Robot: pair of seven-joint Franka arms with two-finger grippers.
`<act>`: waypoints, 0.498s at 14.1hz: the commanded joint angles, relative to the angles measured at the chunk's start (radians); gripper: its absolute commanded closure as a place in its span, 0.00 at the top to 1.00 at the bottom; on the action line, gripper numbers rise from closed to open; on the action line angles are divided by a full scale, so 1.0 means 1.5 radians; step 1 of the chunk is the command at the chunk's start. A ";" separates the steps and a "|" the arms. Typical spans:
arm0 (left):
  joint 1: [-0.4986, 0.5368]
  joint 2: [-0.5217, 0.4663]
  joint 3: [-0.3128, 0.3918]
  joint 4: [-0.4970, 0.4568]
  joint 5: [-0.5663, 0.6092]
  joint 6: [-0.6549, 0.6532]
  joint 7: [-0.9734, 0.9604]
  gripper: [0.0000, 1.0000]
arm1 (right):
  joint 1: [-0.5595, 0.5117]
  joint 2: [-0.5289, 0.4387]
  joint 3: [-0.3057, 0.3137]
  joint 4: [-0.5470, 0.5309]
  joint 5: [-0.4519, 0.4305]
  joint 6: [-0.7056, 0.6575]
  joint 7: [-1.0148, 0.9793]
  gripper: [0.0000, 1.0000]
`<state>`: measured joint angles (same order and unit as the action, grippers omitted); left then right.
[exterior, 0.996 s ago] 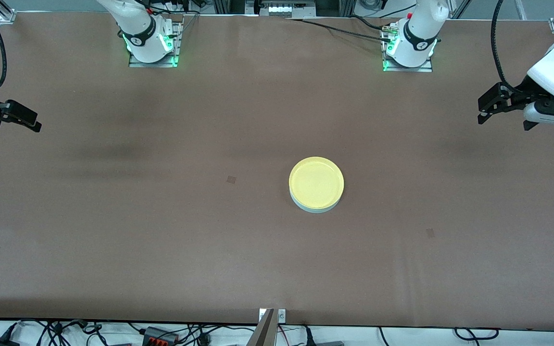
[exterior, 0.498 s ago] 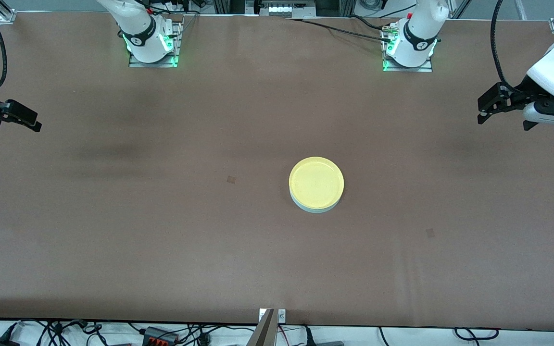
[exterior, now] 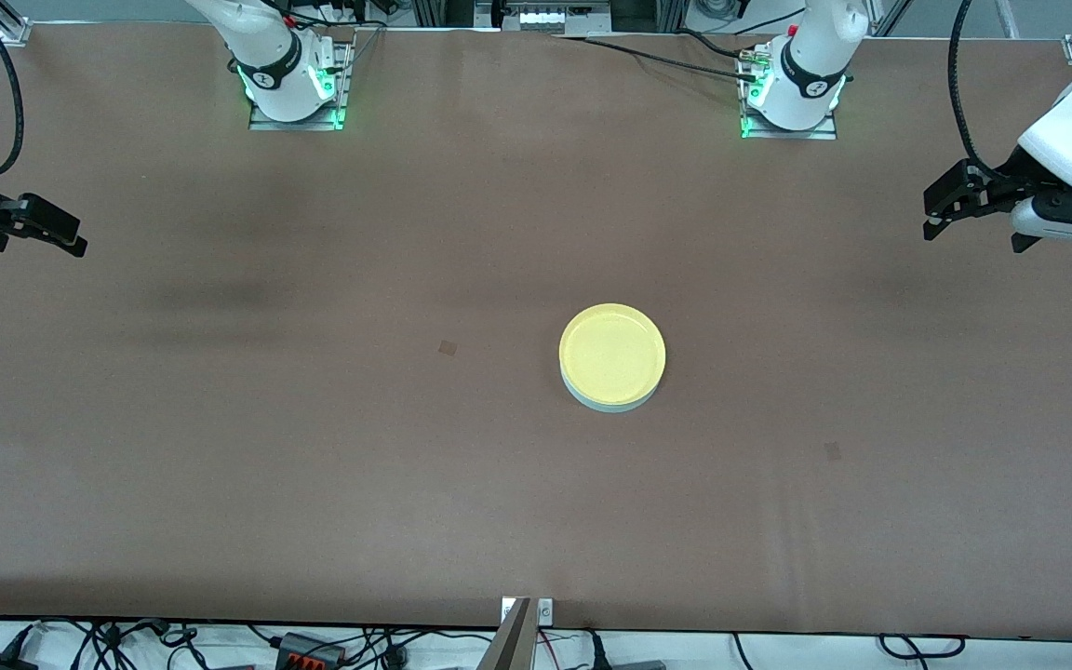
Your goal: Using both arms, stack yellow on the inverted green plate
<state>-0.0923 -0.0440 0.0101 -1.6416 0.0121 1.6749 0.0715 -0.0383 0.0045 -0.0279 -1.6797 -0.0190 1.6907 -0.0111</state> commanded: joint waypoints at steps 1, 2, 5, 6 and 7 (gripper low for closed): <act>-0.007 0.008 0.007 0.021 -0.013 -0.015 0.015 1.00 | -0.002 -0.006 0.000 -0.005 -0.009 0.004 -0.009 1.00; -0.007 0.008 0.007 0.021 -0.013 -0.015 0.015 1.00 | -0.006 -0.006 0.001 -0.005 -0.008 0.005 -0.009 1.00; -0.007 0.007 0.007 0.021 -0.013 -0.015 0.015 1.00 | -0.013 -0.005 0.011 -0.005 -0.007 0.006 -0.010 1.00; -0.007 0.008 0.007 0.021 -0.013 -0.015 0.015 1.00 | -0.011 -0.006 0.011 -0.005 -0.007 0.002 -0.010 1.00; -0.007 0.008 0.008 0.021 -0.013 -0.015 0.015 1.00 | -0.008 -0.006 0.011 -0.006 -0.007 0.002 -0.010 1.00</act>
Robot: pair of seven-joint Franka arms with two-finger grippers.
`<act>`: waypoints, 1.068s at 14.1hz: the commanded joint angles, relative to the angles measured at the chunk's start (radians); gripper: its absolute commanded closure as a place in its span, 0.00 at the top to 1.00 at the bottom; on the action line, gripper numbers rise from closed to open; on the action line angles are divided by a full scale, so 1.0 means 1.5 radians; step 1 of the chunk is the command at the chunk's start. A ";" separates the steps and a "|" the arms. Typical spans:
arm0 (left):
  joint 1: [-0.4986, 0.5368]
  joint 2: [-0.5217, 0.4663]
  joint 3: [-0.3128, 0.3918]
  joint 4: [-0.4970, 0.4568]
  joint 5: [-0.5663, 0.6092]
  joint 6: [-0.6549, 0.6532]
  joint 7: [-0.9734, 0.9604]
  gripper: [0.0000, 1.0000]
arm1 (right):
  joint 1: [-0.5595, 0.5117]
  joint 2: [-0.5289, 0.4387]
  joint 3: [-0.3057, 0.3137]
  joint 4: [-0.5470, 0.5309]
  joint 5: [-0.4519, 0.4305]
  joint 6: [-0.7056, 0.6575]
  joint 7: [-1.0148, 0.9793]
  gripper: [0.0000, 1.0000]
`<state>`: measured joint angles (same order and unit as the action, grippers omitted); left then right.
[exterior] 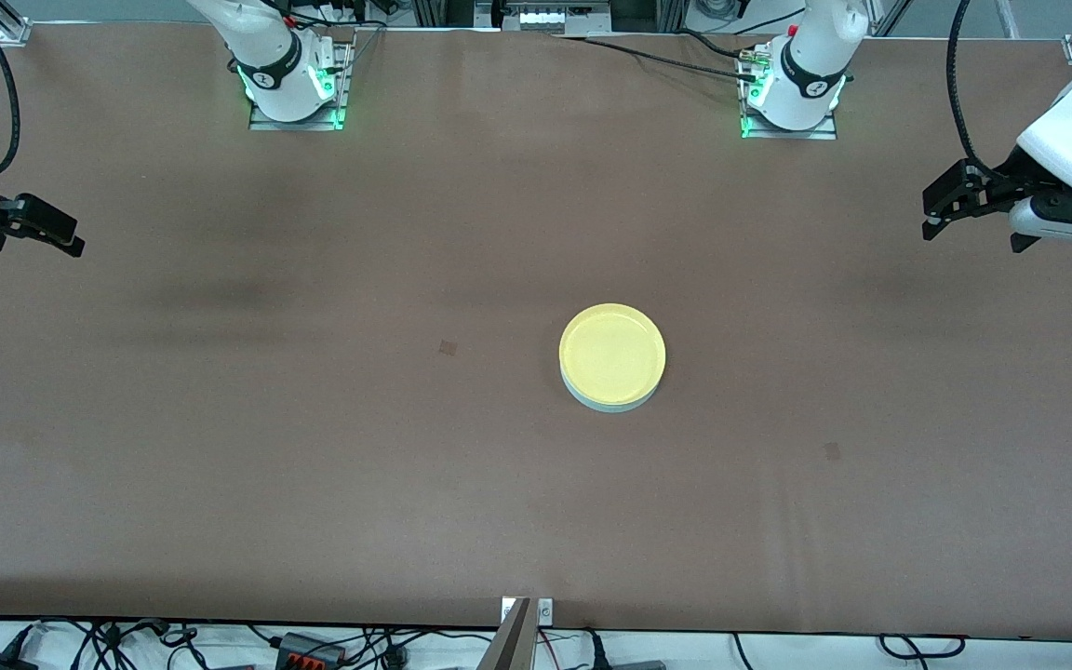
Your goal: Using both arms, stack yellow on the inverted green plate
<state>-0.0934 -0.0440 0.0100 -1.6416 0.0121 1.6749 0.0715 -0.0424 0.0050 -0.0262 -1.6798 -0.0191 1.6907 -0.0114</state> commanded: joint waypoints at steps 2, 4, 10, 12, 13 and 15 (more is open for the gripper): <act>-0.006 0.008 0.008 0.021 -0.013 -0.015 0.015 1.00 | -0.007 -0.006 0.010 -0.006 -0.007 0.001 -0.010 1.00; -0.006 0.008 0.007 0.021 -0.013 -0.015 0.015 1.00 | -0.007 -0.007 0.009 -0.006 -0.009 0.001 -0.011 1.00; -0.006 0.008 0.007 0.021 -0.015 -0.015 0.015 1.00 | -0.007 -0.009 0.009 -0.009 -0.008 -0.002 -0.011 1.00; -0.007 0.008 0.008 0.021 -0.014 -0.015 0.015 1.00 | -0.007 -0.009 0.005 -0.007 -0.010 -0.007 -0.026 1.00; -0.007 0.008 0.007 0.021 -0.015 -0.015 0.015 1.00 | -0.006 -0.009 0.005 -0.008 -0.010 -0.007 -0.028 1.00; -0.007 0.008 0.007 0.021 -0.014 -0.015 0.015 1.00 | -0.003 -0.008 0.009 -0.009 -0.010 -0.004 -0.019 1.00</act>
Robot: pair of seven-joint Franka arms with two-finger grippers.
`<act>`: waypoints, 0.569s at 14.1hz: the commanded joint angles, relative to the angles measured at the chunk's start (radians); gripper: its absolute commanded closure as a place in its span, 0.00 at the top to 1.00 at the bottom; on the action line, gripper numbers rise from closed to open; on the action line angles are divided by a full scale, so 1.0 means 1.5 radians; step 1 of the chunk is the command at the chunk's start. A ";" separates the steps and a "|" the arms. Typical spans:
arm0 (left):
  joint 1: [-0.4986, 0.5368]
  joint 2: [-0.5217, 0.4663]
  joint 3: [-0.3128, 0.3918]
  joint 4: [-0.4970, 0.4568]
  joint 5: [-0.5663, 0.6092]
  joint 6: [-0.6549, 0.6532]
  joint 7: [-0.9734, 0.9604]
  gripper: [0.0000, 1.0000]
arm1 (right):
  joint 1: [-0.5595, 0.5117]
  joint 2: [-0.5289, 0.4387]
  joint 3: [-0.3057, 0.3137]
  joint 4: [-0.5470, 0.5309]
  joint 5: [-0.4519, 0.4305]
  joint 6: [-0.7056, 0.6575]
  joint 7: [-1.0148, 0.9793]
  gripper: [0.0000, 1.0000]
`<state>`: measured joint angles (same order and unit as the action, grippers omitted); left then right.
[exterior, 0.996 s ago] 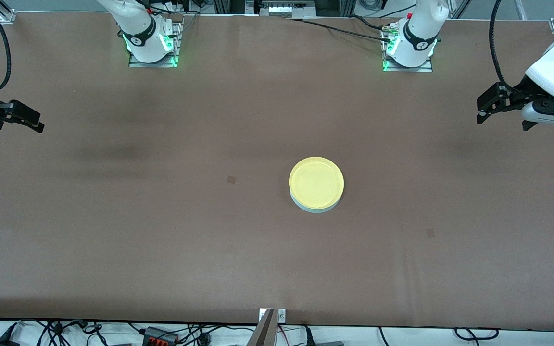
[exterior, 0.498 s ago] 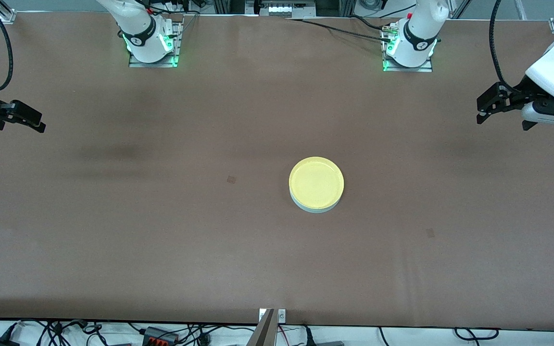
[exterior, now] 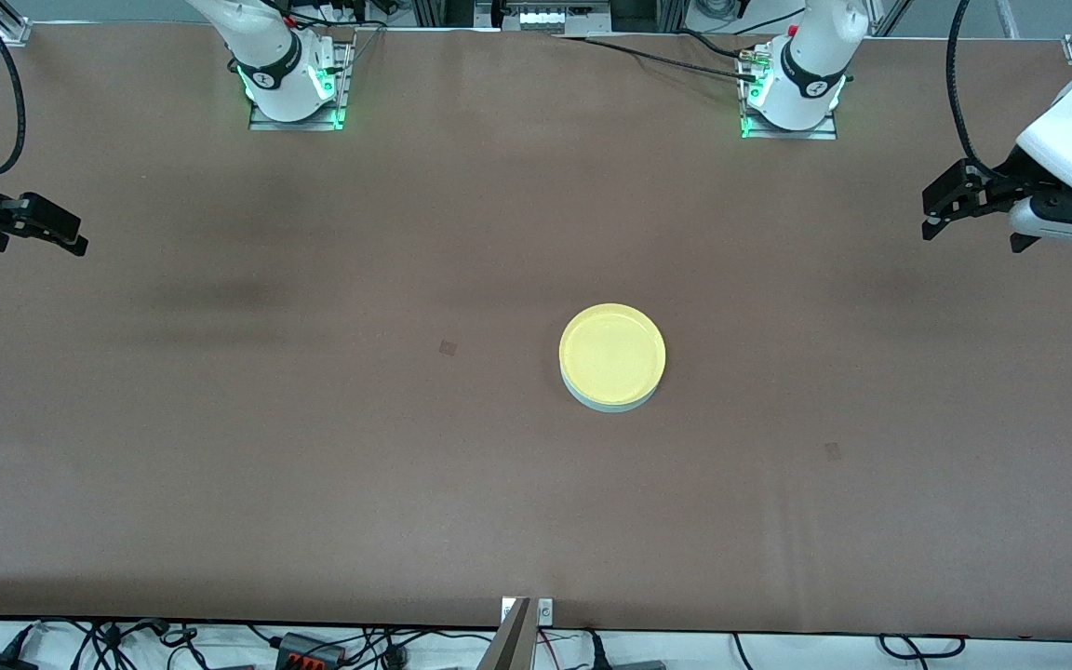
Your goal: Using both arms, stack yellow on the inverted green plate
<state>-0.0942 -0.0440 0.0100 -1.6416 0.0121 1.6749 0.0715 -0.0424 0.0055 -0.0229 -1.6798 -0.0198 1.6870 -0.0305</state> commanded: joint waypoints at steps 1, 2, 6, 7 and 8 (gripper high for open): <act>-0.007 0.008 0.007 0.021 -0.015 -0.015 0.015 1.00 | -0.001 -0.008 0.008 -0.010 -0.009 0.000 -0.003 1.00; -0.007 0.008 0.007 0.021 -0.015 -0.015 0.015 1.00 | -0.001 -0.008 0.009 -0.010 -0.009 0.000 -0.002 1.00; -0.007 0.008 0.007 0.021 -0.015 -0.015 0.015 1.00 | -0.002 -0.010 0.008 -0.012 -0.009 -0.003 -0.002 1.00; -0.007 0.008 0.007 0.021 -0.016 -0.015 0.015 1.00 | -0.001 -0.010 0.009 -0.012 -0.009 -0.002 -0.002 1.00; -0.006 0.008 0.007 0.021 -0.016 -0.015 0.015 1.00 | -0.001 -0.010 0.008 -0.012 -0.009 0.000 -0.002 1.00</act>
